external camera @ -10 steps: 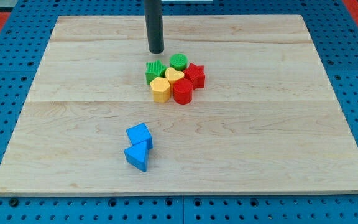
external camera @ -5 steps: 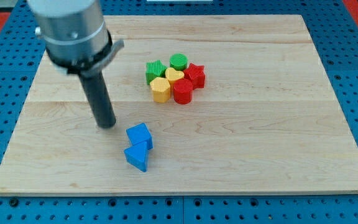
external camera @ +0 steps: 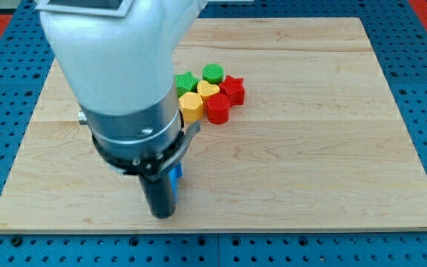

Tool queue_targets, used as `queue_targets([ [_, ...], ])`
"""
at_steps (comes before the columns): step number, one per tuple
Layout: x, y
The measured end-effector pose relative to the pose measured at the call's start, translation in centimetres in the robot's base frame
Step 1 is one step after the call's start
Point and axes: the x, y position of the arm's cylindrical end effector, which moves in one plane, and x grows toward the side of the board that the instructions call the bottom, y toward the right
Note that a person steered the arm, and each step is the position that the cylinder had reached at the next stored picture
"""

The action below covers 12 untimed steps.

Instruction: Push the blue cube away from the blue triangle

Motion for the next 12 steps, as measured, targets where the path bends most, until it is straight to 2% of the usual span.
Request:
queue_targets([
  [1,-4.0,1.0],
  [2,-6.2,-1.6],
  [4,-6.3,-2.2],
  [6,-6.5,-5.7],
  [8,-10.9,-5.6],
  [10,-13.3,-0.8],
  [11,-11.4,-1.1],
  [12,-12.7,-3.6],
])
